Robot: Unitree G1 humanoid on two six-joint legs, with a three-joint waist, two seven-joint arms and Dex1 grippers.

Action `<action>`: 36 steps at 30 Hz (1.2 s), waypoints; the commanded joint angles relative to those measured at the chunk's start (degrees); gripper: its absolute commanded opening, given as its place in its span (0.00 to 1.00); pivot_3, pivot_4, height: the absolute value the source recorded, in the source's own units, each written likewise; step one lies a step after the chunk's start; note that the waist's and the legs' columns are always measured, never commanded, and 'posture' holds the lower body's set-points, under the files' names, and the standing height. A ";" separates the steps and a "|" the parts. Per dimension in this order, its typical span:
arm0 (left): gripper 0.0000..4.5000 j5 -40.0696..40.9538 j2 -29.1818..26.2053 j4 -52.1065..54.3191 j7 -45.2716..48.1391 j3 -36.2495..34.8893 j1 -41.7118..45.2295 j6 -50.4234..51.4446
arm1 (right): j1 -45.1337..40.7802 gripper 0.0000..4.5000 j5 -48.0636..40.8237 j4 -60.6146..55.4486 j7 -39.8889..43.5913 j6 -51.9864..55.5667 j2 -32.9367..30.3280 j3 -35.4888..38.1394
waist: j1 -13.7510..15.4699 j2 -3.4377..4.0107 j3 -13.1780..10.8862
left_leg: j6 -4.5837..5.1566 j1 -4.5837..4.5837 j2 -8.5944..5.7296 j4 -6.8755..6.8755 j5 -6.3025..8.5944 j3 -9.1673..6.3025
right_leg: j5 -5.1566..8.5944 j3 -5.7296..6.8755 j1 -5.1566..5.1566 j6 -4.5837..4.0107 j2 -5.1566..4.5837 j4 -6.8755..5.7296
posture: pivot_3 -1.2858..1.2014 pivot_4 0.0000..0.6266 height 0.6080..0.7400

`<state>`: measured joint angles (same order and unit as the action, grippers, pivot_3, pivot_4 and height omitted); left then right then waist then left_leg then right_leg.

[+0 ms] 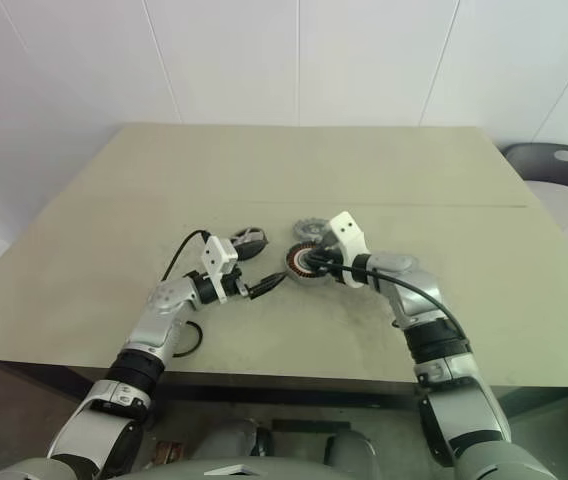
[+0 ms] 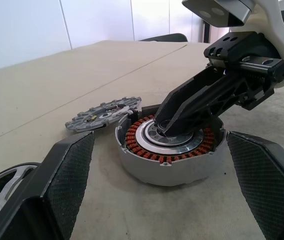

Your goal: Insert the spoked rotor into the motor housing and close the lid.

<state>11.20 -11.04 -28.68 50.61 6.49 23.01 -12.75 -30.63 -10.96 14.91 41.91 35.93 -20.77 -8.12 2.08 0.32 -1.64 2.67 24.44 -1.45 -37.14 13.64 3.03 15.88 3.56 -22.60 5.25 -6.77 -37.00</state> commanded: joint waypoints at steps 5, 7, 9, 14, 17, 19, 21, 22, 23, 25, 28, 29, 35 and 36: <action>1.00 -0.55 -0.13 1.15 -0.08 0.15 0.72 -0.44 | -0.36 0.59 -1.56 -1.88 -0.07 -0.66 1.75 1.15 | -0.01 0.00 0.00 | 0.00 0.00 0.00 0.00 0.00 0.00 | 0.00 0.00 0.00 0.00 0.00 0.00 | 0.52 0.00 1.00; 1.00 -0.60 -0.13 1.19 -0.06 0.14 0.69 -0.38 | -0.46 0.65 -1.67 -1.78 -0.51 -0.71 2.07 1.50 | 0.04 0.00 0.00 | 0.00 0.00 0.00 0.00 0.00 0.00 | 0.00 0.00 0.00 0.00 0.00 0.00 | 0.52 0.00 1.00; 1.00 -0.70 -0.09 1.19 -0.03 0.17 0.70 -0.32 | -0.50 0.65 -1.58 -1.69 -0.66 -0.78 2.11 1.54 | 0.05 0.00 0.00 | 0.00 0.00 0.00 0.01 0.00 0.00 | 0.00 0.00 0.00 0.00 0.00 0.01 | 0.52 0.00 1.00; 1.00 -0.85 0.22 1.01 -0.04 0.38 0.69 -0.44 | -0.39 0.51 -0.64 -1.28 -1.03 -1.75 1.44 0.93 | 0.03 0.00 0.00 | 0.00 0.01 0.00 0.03 0.00 0.00 | 0.00 0.00 -0.02 0.00 0.00 0.02 | 0.52 0.00 1.00; 1.00 -0.91 0.37 0.92 -0.06 0.46 0.72 -0.50 | -0.27 0.31 0.14 -1.05 -1.01 -2.31 1.04 0.31 | 0.01 0.00 0.00 | 0.00 0.01 0.00 0.04 0.00 0.00 | 0.00 0.00 -0.02 0.00 0.00 0.02 | 0.52 0.00 1.00; 1.00 -0.96 0.45 0.86 -0.11 0.49 0.78 -0.52 | -0.23 0.17 0.42 -0.84 -0.88 -2.54 0.91 0.19 | 0.02 0.00 0.00 | 0.00 0.01 0.00 0.04 0.00 0.01 | 0.00 0.00 -0.02 0.00 -0.01 0.03 | 0.52 0.00 1.00; 1.00 -0.97 0.49 0.80 -0.20 0.55 0.84 -0.56 | -0.15 0.02 0.68 -0.64 -0.47 -2.63 0.70 -0.03 | 0.03 0.00 0.00 | 0.00 0.01 0.00 0.04 0.00 0.00 | 0.00 0.00 -0.02 0.00 0.00 0.03 | 0.52 0.00 1.00; 1.00 -0.94 0.50 0.77 -0.27 0.58 0.86 -0.60 | -0.05 0.01 1.08 -0.43 -0.21 -2.64 0.46 -0.44 | 0.04 0.00 0.00 | 0.00 0.01 0.00 0.03 0.00 0.00 | 0.00 0.00 -0.02 0.00 0.00 0.02 | 0.52 0.00 1.00; 1.00 -0.94 0.50 0.74 -0.31 0.60 0.86 -0.63 | 0.09 0.01 1.47 -0.29 0.13 -2.57 0.20 -0.93 | 0.05 0.00 0.00 | 0.00 0.00 0.00 0.03 0.00 0.00 | 0.00 0.00 0.00 0.00 0.00 0.03 | 0.52 0.00 1.00; 1.00 -0.97 0.53 0.64 -0.39 0.60 0.88 -0.73 | 0.58 0.01 2.04 -0.43 0.79 -2.53 -0.23 -1.88 | 0.08 0.00 0.00 | 0.00 0.00 0.00 0.03 0.00 0.00 | 0.01 0.00 -0.01 -0.01 -0.01 0.03 | 0.52 0.00 1.00; 1.00 -1.03 0.50 0.55 -0.47 0.63 0.90 -0.81 | 0.88 0.01 1.88 -0.74 1.46 -2.42 -0.32 -2.26 | 0.10 0.00 0.00 | 0.00 0.01 0.00 0.03 0.00 0.00 | 0.01 0.00 -0.01 -0.01 -0.01 0.05 | 0.52 0.00 1.00; 1.00 -1.03 0.51 0.54 -0.49 0.65 0.90 -0.82 | 0.92 0.01 1.83 -0.79 1.56 -2.42 -0.34 -2.29 | 0.10 0.00 0.00 | 0.00 0.01 0.00 0.04 0.00 0.00 | 0.00 0.00 -0.01 0.00 -0.01 0.05 | 0.52 0.00 1.00; 1.00 -1.09 0.47 0.50 -0.53 0.79 0.94 -0.81 | 0.39 0.16 1.53 -0.02 0.11 -3.18 0.21 -0.62 | 0.08 0.01 -0.01 | 0.00 0.01 0.00 0.04 0.00 0.00 | 0.01 0.00 -0.01 -0.02 -0.01 0.07 | 0.52 0.00 1.00; 1.00 -1.10 0.47 0.49 -0.53 0.81 0.95 -0.81 | 0.37 0.22 1.49 0.01 0.13 -3.17 0.21 -0.60 | 0.04 0.01 -0.01 | 0.00 0.01 0.00 0.04 0.01 0.00 | 0.01 0.00 -0.01 -0.02 -0.01 0.06 | 0.52 0.00 1.00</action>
<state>10.49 -10.63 -29.11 50.05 7.21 23.01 -12.78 -30.05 -9.37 14.96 42.08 32.77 -20.54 -9.29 2.12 0.33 -1.64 2.67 24.45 -1.45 -37.10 13.64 3.03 15.89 3.56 -22.60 5.23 -6.78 -36.94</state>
